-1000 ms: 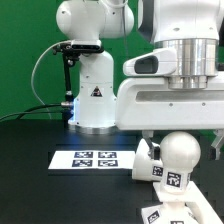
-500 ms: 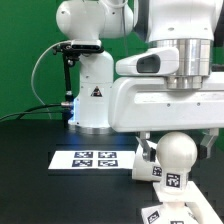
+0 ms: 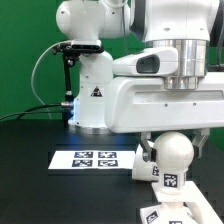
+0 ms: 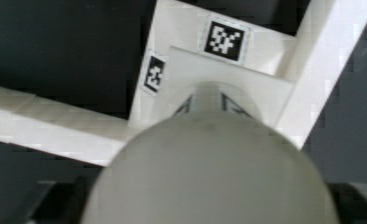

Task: Assemble lamp

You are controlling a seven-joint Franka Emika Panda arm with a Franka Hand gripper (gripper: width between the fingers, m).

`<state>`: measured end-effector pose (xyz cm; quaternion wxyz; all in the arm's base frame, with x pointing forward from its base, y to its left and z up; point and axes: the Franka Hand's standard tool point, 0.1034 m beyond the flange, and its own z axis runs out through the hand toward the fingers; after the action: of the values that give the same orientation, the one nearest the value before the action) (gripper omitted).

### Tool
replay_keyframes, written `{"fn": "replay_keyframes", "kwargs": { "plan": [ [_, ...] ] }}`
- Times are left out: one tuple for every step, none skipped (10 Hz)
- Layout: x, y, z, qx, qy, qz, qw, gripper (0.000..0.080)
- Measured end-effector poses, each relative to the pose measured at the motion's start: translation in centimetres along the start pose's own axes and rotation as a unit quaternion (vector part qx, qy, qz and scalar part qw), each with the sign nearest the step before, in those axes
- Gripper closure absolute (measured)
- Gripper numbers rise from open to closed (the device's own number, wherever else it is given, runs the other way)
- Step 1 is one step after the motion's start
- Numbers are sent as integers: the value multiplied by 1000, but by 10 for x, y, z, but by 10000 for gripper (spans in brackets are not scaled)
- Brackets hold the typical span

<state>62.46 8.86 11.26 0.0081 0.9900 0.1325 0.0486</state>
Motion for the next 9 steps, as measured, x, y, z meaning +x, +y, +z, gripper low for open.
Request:
{"fn": "replay_keyframes", "kwargs": {
  "plan": [
    [0, 0, 0, 1, 0, 28, 1000, 225],
    [0, 1, 0, 0, 1, 76, 997, 225],
    [0, 1, -1, 0, 1, 106, 994, 225],
    [1, 2, -1, 0, 1, 142, 990, 225],
    [1, 2, -1, -2, 1, 189, 982, 225],
    [1, 2, -2, -5, -3, 261, 965, 225],
    [2, 3, -2, -11, -10, 324, 946, 223],
    [2, 1, -1, -15, -15, 367, 930, 223],
    [0, -3, 0, -22, -25, 447, 894, 223]
  ]
}}
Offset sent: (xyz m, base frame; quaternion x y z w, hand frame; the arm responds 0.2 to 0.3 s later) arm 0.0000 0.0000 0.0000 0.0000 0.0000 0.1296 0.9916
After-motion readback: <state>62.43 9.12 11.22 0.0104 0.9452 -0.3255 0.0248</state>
